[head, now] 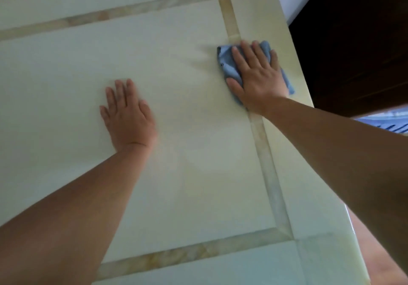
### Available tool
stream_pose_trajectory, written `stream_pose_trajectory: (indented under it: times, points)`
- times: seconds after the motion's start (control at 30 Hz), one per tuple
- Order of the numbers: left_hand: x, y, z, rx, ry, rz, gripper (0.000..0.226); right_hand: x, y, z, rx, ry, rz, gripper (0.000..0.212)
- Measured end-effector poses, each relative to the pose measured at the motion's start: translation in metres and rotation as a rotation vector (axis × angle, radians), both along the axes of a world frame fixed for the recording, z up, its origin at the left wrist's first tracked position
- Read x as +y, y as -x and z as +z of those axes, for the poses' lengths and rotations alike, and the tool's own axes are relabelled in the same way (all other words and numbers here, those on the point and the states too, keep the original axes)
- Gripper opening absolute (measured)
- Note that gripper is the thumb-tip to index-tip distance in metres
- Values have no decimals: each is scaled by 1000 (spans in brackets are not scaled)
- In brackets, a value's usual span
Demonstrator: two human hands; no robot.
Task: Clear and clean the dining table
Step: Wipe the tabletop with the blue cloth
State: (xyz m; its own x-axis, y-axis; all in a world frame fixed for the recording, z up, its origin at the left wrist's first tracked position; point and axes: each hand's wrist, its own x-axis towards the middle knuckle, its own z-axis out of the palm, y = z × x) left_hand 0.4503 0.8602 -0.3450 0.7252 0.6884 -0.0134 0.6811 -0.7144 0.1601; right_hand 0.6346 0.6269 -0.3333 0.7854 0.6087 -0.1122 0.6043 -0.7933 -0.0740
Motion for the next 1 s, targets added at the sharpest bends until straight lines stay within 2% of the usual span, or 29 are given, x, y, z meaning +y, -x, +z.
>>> stream_pose_trajectory:
  times: [0.1,0.2,0.33,0.4,0.5,0.6,0.67,0.8,0.83,0.9,1.0]
  points:
    - [-1,1,0,-9,2,23,54,14,36,-5,15,-34,-252,76]
    - [-4,2,1,5,-4,38,54,25,79,-7,26,-42,-283,78]
    - [-3,0,8,65,28,13,54,18,141,1,28,-50,22,78]
    - [10,5,10,99,65,-107,55,-1,169,4,10,-52,273,76]
    - [30,35,17,65,121,-353,56,-24,182,3,-9,63,632,74]
    - [27,83,23,-34,220,-400,55,-26,171,2,-24,123,735,73]
    - [17,127,20,-120,243,-345,53,-19,170,1,-21,72,618,69]
    - [-7,198,3,-268,147,-280,47,26,202,-1,49,-101,-144,71]
    - [-9,205,1,-281,126,-276,48,41,217,-2,61,-101,-260,73]
    - [-9,206,0,-307,102,-279,47,62,247,-5,79,-87,-287,77]
    - [-8,202,-1,-316,83,-297,46,50,280,-3,54,-126,-4,78]
